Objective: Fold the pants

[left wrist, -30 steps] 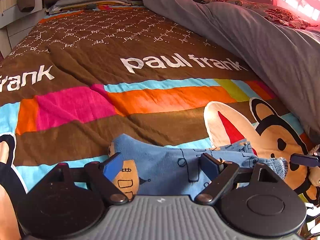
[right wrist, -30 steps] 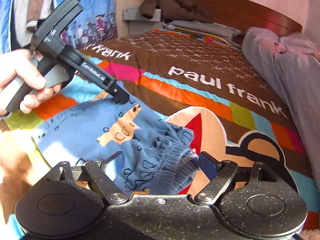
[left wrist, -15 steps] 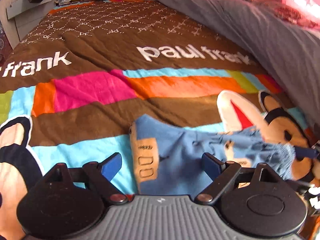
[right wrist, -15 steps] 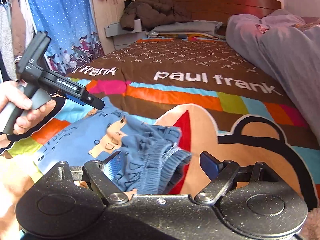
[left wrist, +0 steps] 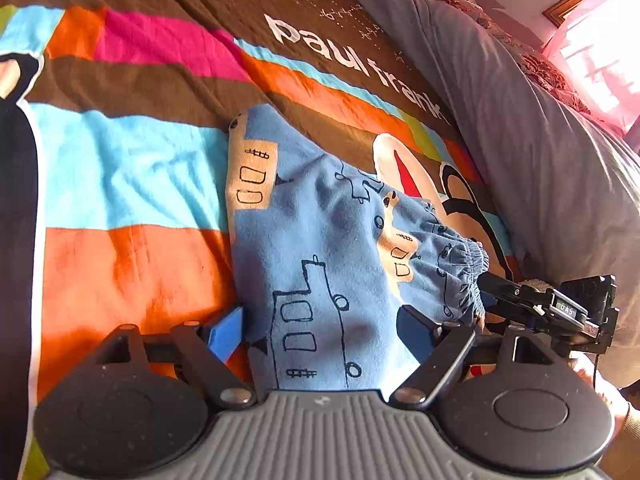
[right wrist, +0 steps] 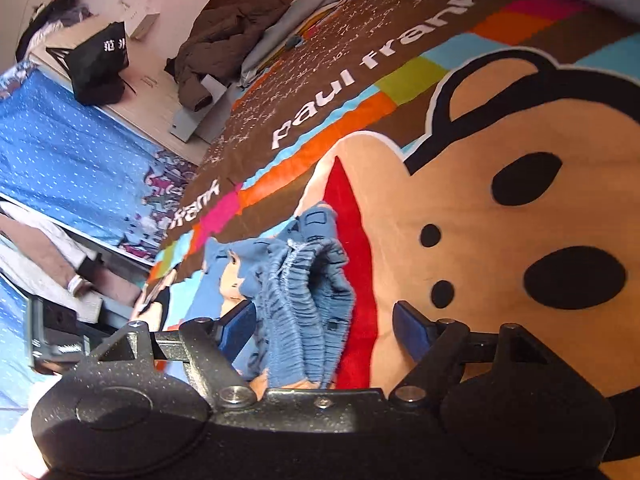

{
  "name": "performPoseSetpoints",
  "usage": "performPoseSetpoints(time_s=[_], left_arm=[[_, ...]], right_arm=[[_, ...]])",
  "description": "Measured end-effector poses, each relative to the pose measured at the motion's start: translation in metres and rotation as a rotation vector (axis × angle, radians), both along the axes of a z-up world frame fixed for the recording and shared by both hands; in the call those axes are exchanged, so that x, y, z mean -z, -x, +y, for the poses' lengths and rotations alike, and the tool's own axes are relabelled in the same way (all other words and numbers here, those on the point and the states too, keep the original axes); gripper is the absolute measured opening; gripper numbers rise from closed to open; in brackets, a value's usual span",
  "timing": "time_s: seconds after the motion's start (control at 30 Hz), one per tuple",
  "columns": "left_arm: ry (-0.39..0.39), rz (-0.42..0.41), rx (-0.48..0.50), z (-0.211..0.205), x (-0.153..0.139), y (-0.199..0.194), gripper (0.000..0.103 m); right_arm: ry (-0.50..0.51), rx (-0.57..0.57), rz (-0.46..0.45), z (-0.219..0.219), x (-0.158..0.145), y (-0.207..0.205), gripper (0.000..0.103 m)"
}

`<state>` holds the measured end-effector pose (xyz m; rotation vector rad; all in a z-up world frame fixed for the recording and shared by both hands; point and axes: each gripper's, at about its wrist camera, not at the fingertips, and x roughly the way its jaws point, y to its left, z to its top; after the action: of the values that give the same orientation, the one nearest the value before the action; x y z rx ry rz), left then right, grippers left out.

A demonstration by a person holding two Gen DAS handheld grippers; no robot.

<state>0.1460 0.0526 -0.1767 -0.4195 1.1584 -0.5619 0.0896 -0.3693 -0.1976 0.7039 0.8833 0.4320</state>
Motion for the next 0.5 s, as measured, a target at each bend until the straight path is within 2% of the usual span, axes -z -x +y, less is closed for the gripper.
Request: performPoseSetpoints(time_s=[0.13,0.3,0.5], left_arm=[[0.044,0.015,-0.046,0.009,0.01,-0.008,0.082],[-0.004,-0.004,-0.02,0.0,0.007,-0.013,0.083],[0.0,-0.004,-0.01,-0.007,0.007,-0.016,0.09]], right_arm=[[-0.013,-0.021,0.011,0.001,0.004,-0.003,0.076],[-0.041,-0.027,0.017,-0.003,0.007,-0.013,0.075],[-0.095,-0.039,0.019,-0.002,0.013,-0.023,0.075]])
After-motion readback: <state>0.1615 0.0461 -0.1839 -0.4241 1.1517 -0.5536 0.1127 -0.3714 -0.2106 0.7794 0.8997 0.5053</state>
